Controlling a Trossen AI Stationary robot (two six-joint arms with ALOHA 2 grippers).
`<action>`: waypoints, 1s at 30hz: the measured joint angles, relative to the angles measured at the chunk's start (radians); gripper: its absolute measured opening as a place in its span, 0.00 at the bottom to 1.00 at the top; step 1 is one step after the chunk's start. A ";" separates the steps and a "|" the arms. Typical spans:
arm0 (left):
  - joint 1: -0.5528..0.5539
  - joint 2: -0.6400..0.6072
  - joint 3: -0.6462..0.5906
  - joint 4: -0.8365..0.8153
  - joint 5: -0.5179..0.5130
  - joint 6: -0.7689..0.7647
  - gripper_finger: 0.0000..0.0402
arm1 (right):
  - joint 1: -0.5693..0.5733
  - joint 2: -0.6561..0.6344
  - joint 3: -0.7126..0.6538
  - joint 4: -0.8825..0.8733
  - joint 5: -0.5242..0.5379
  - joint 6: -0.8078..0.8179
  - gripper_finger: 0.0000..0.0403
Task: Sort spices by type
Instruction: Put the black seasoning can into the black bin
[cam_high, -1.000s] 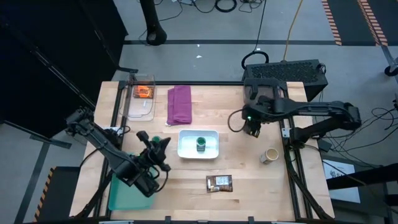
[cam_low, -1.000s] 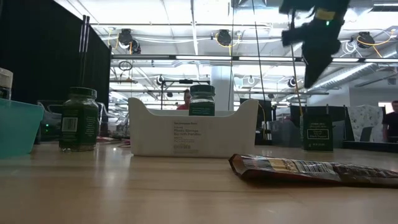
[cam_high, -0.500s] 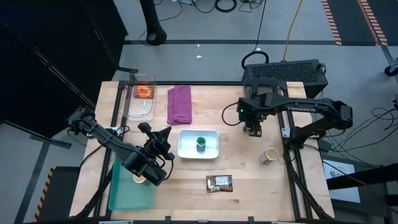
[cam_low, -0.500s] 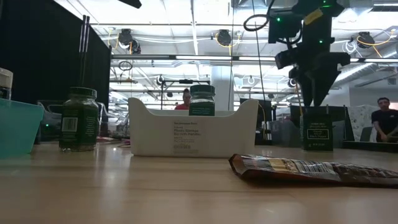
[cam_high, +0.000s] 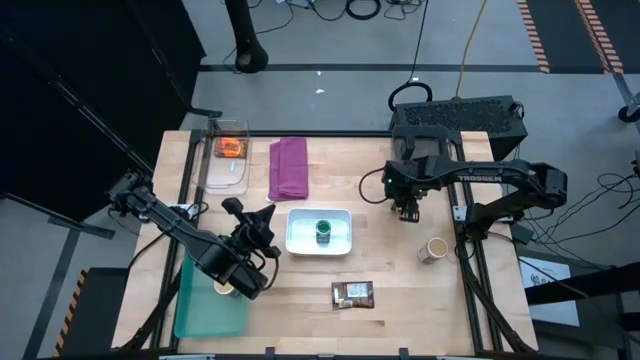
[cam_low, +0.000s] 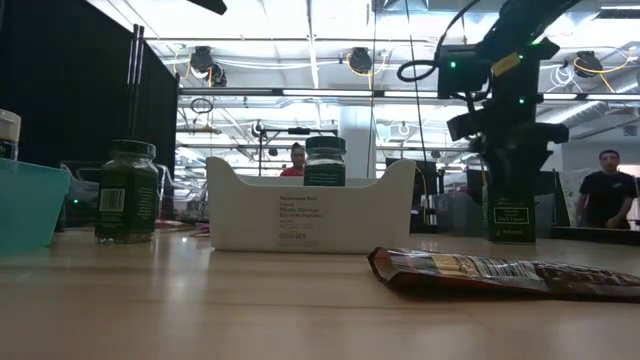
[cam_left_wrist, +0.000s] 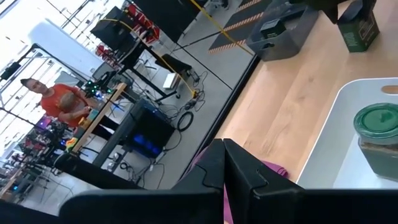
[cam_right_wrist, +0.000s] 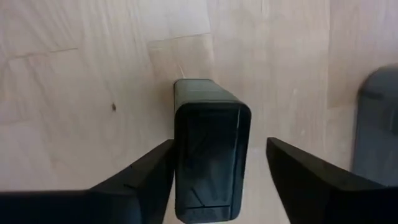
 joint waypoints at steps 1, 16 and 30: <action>0.000 0.000 0.000 0.002 0.000 0.000 0.01 | 0.000 0.000 -0.001 0.000 0.000 0.011 0.55; 0.000 0.000 0.000 0.006 0.002 0.006 0.01 | 0.000 0.000 0.099 -0.141 -0.006 0.114 0.24; 0.000 0.000 0.000 0.004 -0.006 0.008 0.01 | -0.242 -0.002 0.600 -0.285 0.045 0.361 0.24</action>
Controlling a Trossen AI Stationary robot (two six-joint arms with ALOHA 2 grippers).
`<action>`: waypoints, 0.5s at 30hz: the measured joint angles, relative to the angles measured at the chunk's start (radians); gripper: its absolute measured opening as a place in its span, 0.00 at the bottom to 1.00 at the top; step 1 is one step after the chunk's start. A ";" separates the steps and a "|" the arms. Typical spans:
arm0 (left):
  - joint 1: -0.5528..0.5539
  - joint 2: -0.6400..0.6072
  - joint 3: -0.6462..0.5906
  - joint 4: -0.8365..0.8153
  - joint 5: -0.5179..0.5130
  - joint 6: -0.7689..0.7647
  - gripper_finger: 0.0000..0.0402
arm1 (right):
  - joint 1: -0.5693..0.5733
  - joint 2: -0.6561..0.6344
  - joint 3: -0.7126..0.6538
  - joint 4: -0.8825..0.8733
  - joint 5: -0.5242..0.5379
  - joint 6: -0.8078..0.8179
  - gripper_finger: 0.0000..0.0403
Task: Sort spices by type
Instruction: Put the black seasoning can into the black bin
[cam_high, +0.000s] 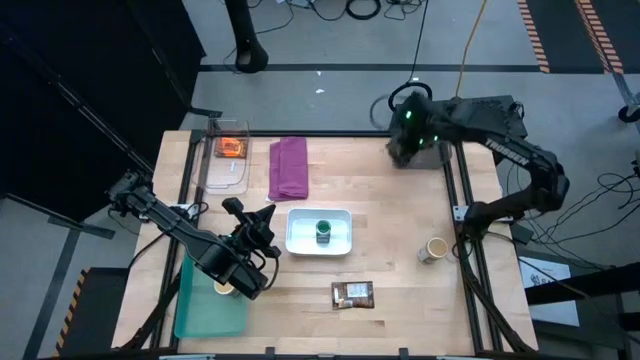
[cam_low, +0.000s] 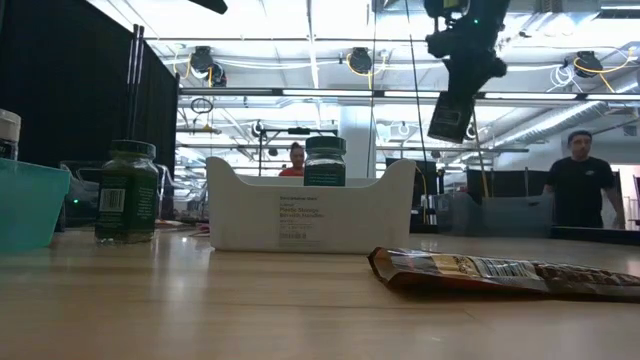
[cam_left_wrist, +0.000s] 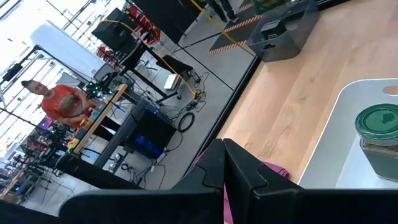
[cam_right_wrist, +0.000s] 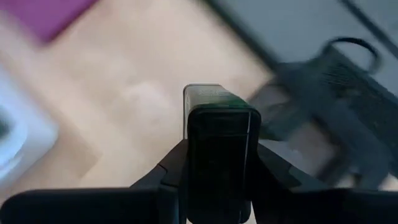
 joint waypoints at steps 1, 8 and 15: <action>0.000 0.000 0.000 0.000 0.000 0.000 0.01 | -0.037 0.001 0.011 0.001 0.015 0.011 0.24; 0.000 0.000 0.000 0.000 -0.003 0.000 0.01 | -0.309 0.054 0.015 -0.105 0.083 0.084 0.24; 0.000 0.000 0.000 0.000 -0.003 0.000 0.01 | -0.426 0.165 0.015 -0.135 0.079 0.099 0.24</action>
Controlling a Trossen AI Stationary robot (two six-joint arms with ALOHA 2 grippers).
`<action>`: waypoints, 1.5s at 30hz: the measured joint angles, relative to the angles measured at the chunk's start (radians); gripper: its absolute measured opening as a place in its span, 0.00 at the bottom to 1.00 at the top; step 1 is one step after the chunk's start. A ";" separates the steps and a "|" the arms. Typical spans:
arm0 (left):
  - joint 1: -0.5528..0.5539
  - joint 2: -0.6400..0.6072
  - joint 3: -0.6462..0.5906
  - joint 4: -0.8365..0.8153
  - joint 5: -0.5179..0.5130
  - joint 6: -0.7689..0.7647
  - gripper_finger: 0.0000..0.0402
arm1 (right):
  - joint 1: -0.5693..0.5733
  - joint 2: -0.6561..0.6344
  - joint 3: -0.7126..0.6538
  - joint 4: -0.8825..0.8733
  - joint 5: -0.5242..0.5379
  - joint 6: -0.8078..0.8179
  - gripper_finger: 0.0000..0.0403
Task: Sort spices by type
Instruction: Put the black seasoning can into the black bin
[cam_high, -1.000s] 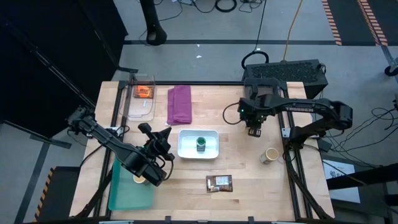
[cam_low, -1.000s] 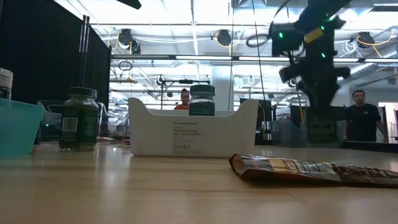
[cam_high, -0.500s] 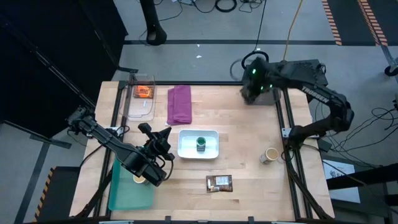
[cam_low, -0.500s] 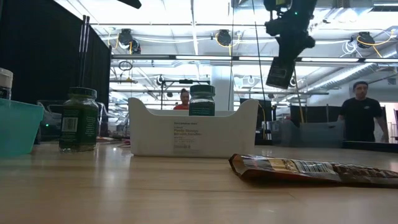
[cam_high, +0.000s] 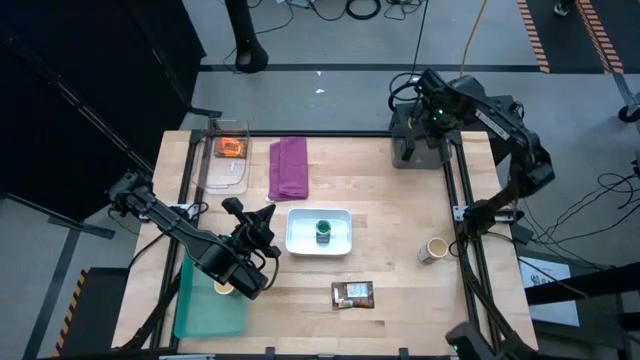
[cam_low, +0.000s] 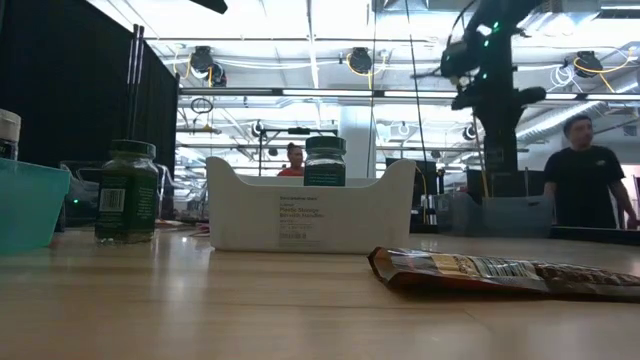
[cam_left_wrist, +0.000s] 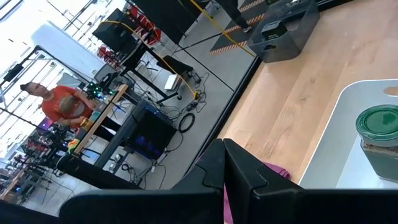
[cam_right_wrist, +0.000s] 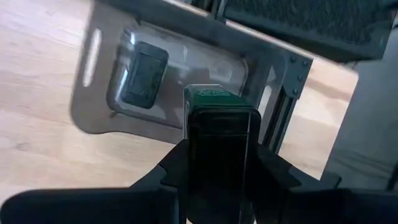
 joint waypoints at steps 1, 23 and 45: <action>0.000 0.000 0.000 0.000 0.000 0.000 0.01 | -0.011 0.018 0.000 0.001 0.000 -0.001 0.24; 0.006 0.000 0.000 0.012 0.004 -0.029 0.01 | -0.110 0.098 -0.093 0.213 -0.121 -0.041 0.24; 0.039 0.000 0.000 0.009 0.004 -0.025 0.01 | -0.109 0.098 -0.229 0.355 -0.119 0.016 0.24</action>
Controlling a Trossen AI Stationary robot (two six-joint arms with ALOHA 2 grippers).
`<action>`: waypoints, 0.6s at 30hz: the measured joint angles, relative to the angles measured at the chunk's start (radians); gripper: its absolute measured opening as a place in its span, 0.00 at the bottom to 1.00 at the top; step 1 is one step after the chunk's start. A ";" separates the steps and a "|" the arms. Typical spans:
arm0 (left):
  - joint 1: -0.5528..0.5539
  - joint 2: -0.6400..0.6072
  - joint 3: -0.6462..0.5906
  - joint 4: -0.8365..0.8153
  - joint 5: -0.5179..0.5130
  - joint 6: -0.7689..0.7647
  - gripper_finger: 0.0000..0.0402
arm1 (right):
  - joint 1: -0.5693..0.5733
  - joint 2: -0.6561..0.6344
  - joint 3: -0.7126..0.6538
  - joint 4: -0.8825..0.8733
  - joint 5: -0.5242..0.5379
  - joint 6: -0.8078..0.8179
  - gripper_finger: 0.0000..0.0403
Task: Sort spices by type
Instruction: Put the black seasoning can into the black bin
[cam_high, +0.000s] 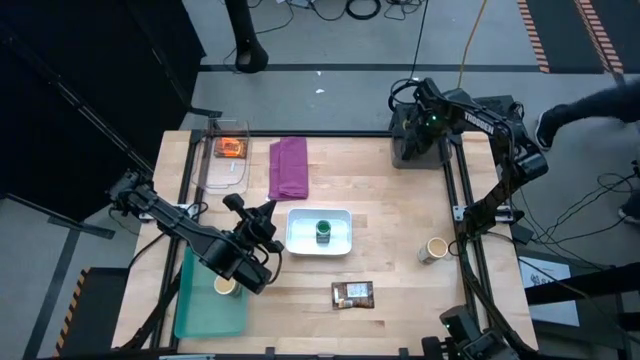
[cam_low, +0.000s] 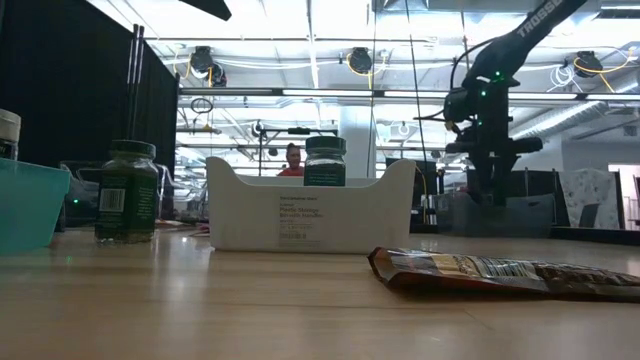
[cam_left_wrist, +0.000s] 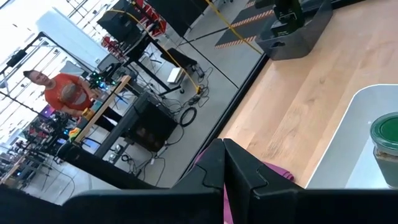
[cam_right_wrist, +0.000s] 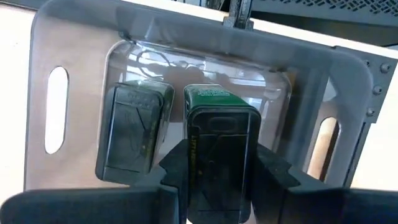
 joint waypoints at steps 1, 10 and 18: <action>0.000 0.000 0.000 0.000 0.000 0.000 0.01 | 0.000 0.000 -0.008 0.013 0.000 0.005 0.24; 0.000 0.000 0.000 0.001 0.000 0.000 0.01 | 0.006 0.001 -0.049 0.056 0.001 0.010 0.24; 0.000 0.000 0.000 0.000 0.000 0.000 0.01 | 0.005 0.001 -0.049 0.056 0.001 0.010 0.34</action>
